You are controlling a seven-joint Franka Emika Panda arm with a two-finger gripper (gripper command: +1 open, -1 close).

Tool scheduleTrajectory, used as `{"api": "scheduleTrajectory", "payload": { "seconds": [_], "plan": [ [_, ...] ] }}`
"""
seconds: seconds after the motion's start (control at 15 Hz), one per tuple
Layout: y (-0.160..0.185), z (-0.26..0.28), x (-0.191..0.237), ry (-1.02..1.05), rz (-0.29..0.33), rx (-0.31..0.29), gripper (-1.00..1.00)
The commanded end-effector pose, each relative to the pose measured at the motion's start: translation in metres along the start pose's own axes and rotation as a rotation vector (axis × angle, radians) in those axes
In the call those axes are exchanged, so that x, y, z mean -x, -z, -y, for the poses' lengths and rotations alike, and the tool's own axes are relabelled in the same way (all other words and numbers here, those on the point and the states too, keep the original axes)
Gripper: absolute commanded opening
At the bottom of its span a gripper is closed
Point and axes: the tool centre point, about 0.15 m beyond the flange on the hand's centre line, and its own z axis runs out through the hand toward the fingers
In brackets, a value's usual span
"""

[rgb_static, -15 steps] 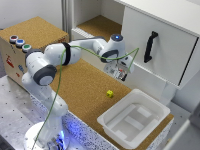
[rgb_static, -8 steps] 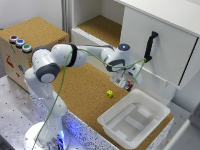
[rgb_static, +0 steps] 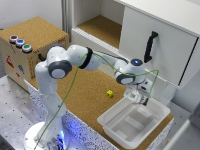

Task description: Put the pink object inside the box

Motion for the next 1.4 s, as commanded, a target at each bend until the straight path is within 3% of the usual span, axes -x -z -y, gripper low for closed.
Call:
{"api": "scheduleTrajectory", "payload": {
  "seconds": [0.0,0.8,0.87,1.13,1.33],
  "plan": [
    [-0.037,-0.041,0.005,0.023,0.043,-0.182,-1.0],
    [-0.048,0.013,-0.009,0.058,0.015,-0.27,-1.0],
    [-0.046,0.013,-0.007,0.062,0.018,-0.262,1.0],
    [-0.004,0.005,-0.002,0.067,-0.042,-0.249,1.0],
    [0.033,-0.005,-0.012,0.04,-0.102,-0.279,1.0]
  ]
}}
